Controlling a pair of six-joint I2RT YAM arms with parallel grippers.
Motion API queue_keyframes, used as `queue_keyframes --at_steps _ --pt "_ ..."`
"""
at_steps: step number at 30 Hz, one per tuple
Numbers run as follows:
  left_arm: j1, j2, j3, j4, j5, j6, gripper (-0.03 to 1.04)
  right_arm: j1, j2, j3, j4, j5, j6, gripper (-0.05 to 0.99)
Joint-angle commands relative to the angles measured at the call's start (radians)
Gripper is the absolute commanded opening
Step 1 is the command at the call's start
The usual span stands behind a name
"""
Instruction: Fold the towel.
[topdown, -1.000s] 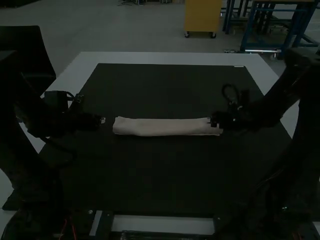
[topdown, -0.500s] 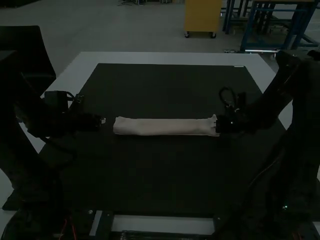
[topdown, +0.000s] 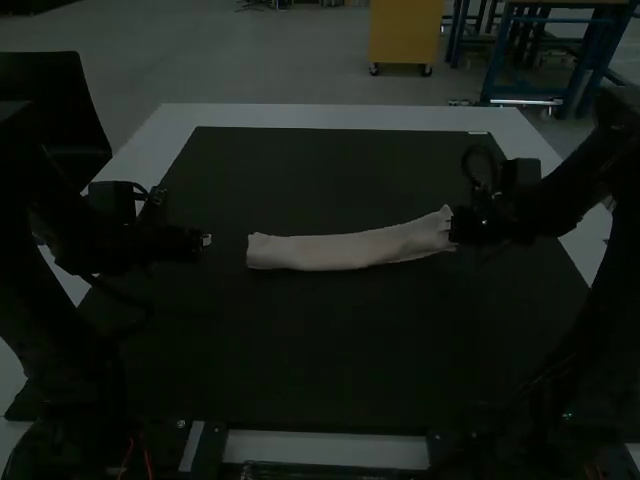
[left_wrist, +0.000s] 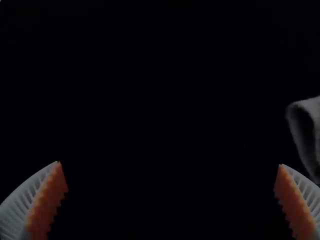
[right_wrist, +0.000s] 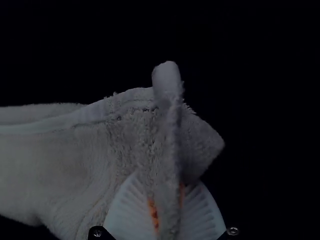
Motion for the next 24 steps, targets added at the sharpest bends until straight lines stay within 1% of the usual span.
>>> queue_keyframes --at_steps 1,7,12,17,20,24 --pt "0.003 0.001 -0.015 0.007 0.011 -0.004 0.97 -0.001 -0.054 0.049 -0.020 -0.014 0.006 -0.02" --pt "-0.012 0.002 -0.017 0.007 0.003 -0.001 0.97 0.044 -0.069 0.097 -0.066 -0.030 0.025 -0.02" --pt "-0.015 0.004 -0.017 0.004 -0.003 0.002 0.97 0.140 -0.072 0.112 -0.069 -0.034 0.041 -0.02" --pt "-0.015 0.004 -0.017 0.036 -0.012 -0.004 0.97 0.249 -0.064 0.118 -0.051 -0.023 0.084 -0.02" --pt "-0.015 0.004 -0.015 0.036 -0.015 -0.004 0.97 0.309 -0.044 0.118 -0.023 -0.016 0.113 -0.02" --pt "-0.015 0.004 -0.015 0.039 -0.029 -0.001 0.97 0.372 -0.015 0.123 -0.003 -0.007 0.121 -0.02"
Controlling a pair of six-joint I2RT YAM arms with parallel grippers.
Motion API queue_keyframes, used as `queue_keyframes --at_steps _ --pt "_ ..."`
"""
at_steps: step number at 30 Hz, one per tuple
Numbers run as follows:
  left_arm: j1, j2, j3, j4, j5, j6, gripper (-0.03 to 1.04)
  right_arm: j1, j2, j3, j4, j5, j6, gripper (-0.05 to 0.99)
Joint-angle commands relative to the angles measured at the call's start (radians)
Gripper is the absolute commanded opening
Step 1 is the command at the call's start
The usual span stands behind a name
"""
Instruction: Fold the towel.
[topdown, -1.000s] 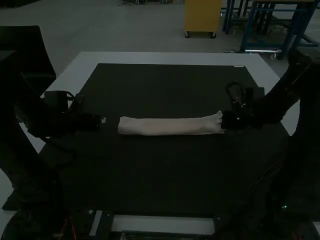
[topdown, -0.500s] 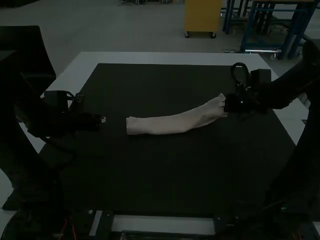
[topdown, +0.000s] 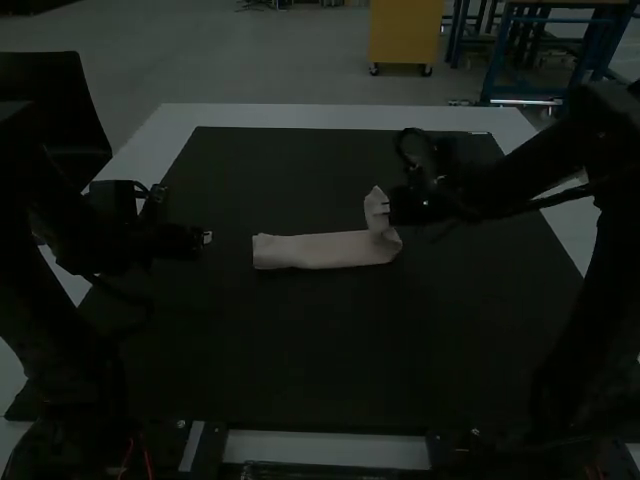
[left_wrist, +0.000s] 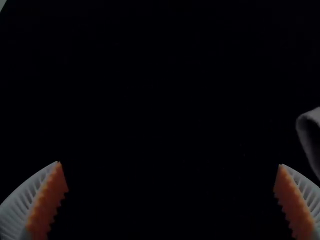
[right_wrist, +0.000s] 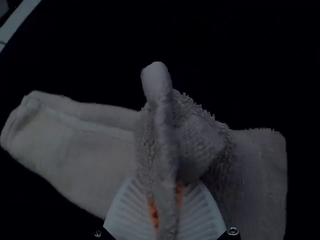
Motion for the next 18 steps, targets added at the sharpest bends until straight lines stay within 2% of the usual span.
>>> queue_keyframes --at_steps 1,18 --pt "-0.006 0.004 -0.013 0.011 -0.016 -0.001 0.97 0.048 0.027 0.033 0.022 0.001 0.040 -0.02" --pt "-0.006 0.004 -0.013 0.023 -0.017 -0.001 0.97 0.290 0.173 0.124 0.114 0.036 0.123 -0.02"
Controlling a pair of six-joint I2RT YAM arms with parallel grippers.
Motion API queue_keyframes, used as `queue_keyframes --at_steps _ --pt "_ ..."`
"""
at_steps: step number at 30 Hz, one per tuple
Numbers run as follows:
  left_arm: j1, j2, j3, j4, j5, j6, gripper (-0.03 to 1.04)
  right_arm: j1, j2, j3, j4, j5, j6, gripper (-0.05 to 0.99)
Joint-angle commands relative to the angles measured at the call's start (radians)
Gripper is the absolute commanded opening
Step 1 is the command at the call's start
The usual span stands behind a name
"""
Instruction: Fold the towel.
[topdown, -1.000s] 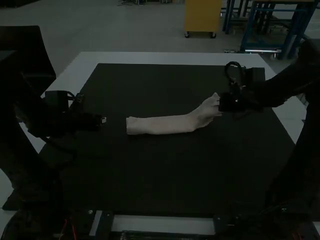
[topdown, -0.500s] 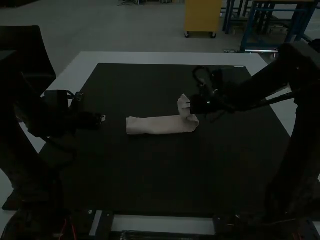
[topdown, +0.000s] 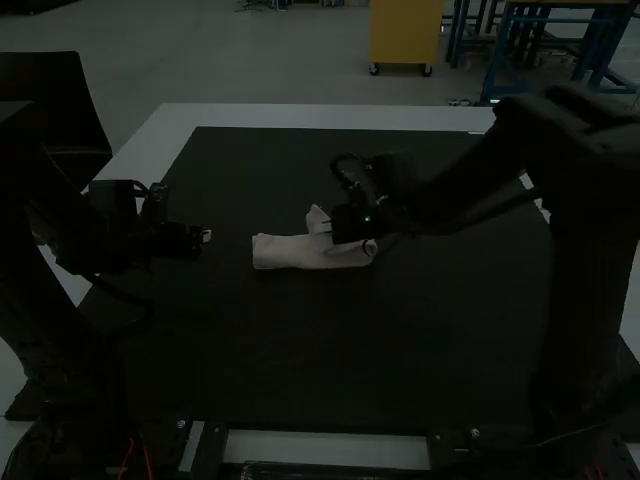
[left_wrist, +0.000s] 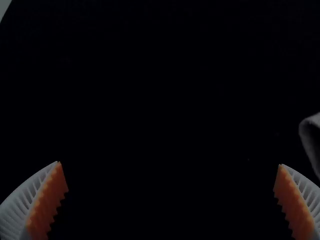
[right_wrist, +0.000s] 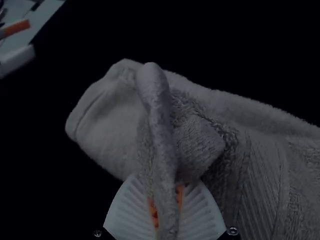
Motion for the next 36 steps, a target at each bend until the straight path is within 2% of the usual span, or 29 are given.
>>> queue_keyframes --at_steps 1,13,29,36 --pt "-0.007 0.004 -0.013 0.009 -0.009 0.001 0.97 0.042 0.025 0.047 0.019 0.013 0.028 -0.02" --pt "-0.007 0.004 -0.016 0.013 -0.008 -0.006 0.97 0.100 0.131 0.128 0.050 0.013 0.029 -0.02" --pt "-0.007 0.004 -0.015 0.027 -0.006 -0.004 0.97 0.103 0.217 0.260 0.043 0.015 0.035 -0.02" --pt "-0.007 0.004 -0.016 0.032 -0.005 -0.006 0.97 0.128 0.249 0.294 0.040 0.002 0.080 -0.02"
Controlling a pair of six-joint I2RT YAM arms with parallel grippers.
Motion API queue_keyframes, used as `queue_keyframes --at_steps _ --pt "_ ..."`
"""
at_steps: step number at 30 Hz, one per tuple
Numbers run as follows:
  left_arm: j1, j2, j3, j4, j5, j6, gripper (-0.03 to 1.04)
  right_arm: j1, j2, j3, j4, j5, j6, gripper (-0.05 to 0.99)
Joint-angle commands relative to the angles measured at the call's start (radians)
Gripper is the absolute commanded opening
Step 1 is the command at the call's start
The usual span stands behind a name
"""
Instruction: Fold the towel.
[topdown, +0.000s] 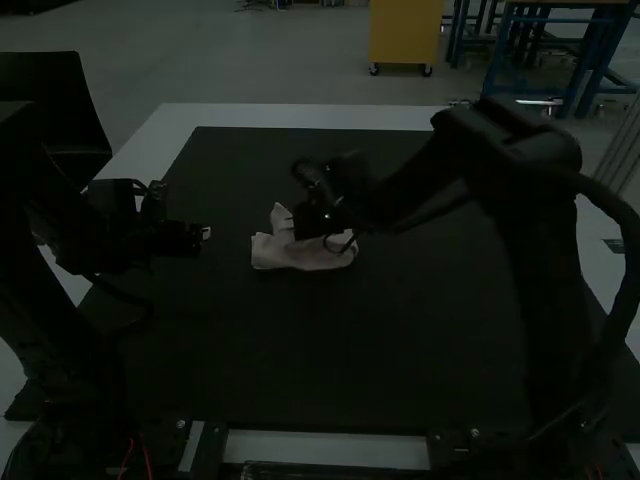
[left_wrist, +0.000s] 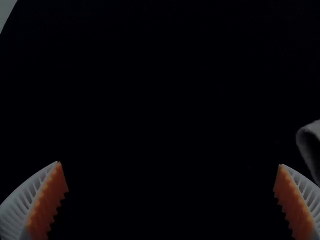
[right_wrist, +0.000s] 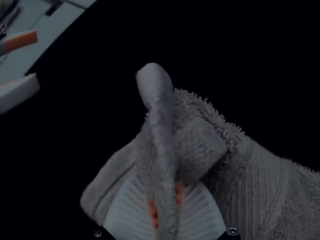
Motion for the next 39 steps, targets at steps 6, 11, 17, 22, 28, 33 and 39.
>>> queue_keyframes --at_steps 6,11,17,22,28,33,39 --pt "-0.006 0.004 -0.016 0.015 -0.008 -0.010 0.97 0.066 0.024 0.073 0.001 -0.013 0.043 0.38" --pt "-0.002 0.002 -0.016 0.025 -0.028 -0.014 0.97 0.077 0.024 0.096 0.002 -0.013 0.060 0.61" --pt "0.009 -0.003 -0.016 0.035 -0.039 -0.024 0.97 0.065 0.001 0.111 -0.002 -0.016 0.086 0.62" --pt "0.008 -0.003 -0.016 0.041 -0.039 -0.024 0.97 0.028 -0.038 0.083 0.005 -0.033 0.072 0.28" --pt "0.006 -0.003 -0.016 0.037 -0.037 -0.024 0.97 -0.021 -0.036 0.027 0.071 -0.045 0.042 -0.02" --pt "0.004 -0.001 -0.028 0.051 -0.034 -0.025 0.97 -0.027 -0.019 -0.015 0.122 -0.045 0.023 -0.02" --pt "0.004 -0.001 -0.027 0.060 -0.034 -0.036 0.97 -0.027 0.024 -0.039 0.143 -0.045 -0.004 -0.02"
